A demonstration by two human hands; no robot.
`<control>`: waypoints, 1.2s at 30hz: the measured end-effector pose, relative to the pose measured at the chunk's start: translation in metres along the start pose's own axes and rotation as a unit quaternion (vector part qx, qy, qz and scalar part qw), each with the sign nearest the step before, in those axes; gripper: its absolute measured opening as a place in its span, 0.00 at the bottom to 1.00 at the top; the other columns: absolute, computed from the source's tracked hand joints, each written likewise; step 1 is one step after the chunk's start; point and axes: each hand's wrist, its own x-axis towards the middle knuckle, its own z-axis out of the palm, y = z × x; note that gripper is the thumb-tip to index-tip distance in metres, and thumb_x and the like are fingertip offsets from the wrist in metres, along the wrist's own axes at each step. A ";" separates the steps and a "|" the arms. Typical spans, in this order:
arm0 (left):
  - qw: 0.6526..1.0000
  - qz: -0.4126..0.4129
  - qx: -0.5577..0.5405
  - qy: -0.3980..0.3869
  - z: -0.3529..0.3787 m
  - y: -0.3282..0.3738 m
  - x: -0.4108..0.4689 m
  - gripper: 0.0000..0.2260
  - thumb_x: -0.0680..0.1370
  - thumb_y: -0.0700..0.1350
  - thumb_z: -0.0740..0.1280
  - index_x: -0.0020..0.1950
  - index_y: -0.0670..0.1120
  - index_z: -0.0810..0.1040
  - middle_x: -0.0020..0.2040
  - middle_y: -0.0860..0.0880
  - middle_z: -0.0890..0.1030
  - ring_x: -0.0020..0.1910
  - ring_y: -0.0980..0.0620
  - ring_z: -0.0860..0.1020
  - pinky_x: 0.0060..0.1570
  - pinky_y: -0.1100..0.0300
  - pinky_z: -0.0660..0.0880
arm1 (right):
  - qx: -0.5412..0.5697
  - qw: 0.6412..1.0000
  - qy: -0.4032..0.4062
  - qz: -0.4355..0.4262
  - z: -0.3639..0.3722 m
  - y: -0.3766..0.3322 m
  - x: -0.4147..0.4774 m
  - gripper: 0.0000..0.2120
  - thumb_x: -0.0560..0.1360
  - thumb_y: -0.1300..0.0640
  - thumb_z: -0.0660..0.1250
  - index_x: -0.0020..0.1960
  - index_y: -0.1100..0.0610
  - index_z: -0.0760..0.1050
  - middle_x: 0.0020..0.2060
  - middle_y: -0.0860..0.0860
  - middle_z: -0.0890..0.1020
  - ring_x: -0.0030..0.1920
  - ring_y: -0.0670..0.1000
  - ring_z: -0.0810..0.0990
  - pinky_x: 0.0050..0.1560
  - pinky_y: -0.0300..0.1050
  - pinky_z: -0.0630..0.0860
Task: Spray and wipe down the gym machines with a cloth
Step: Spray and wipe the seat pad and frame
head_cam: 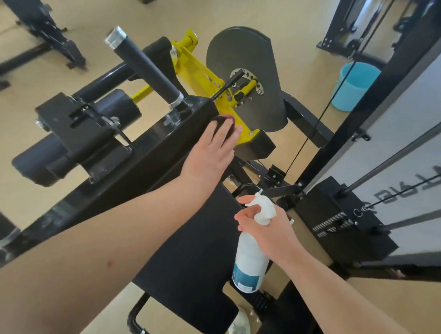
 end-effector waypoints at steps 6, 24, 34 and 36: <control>1.000 -0.020 -0.011 -0.009 0.014 0.003 -0.051 0.27 0.79 0.49 0.71 0.76 0.49 0.66 0.82 0.38 0.36 0.80 0.30 0.42 0.79 0.36 0.48 | -0.030 0.999 -0.022 -0.022 0.017 -0.010 -0.015 0.07 0.79 0.49 0.70 0.53 0.38 0.77 0.45 0.36 0.81 0.48 0.41 0.83 0.43 0.31 0.77; 0.996 -0.039 -0.057 -0.049 0.050 0.003 -0.204 0.27 0.78 0.46 0.74 0.74 0.48 0.68 0.83 0.40 0.38 0.81 0.31 0.43 0.79 0.37 0.47 | -0.065 0.992 -0.082 -0.077 0.104 -0.039 -0.063 0.08 0.79 0.51 0.71 0.52 0.37 0.76 0.47 0.40 0.84 0.49 0.46 0.84 0.57 0.47 0.82; 0.994 -0.047 -0.070 -0.075 0.067 0.005 -0.287 0.25 0.79 0.45 0.73 0.74 0.45 0.69 0.83 0.40 0.40 0.81 0.32 0.45 0.79 0.37 0.47 | -0.090 0.985 -0.103 -0.104 0.143 -0.050 -0.093 0.09 0.79 0.51 0.70 0.49 0.36 0.76 0.45 0.40 0.83 0.48 0.45 0.84 0.56 0.47 0.82; 0.994 -0.047 -0.068 -0.078 0.066 0.004 -0.303 0.23 0.80 0.42 0.71 0.73 0.45 0.69 0.84 0.41 0.41 0.81 0.32 0.46 0.79 0.38 0.46 | -0.096 0.983 -0.108 -0.111 0.148 -0.052 -0.098 0.10 0.79 0.52 0.71 0.48 0.36 0.76 0.45 0.39 0.83 0.47 0.45 0.84 0.56 0.47 0.82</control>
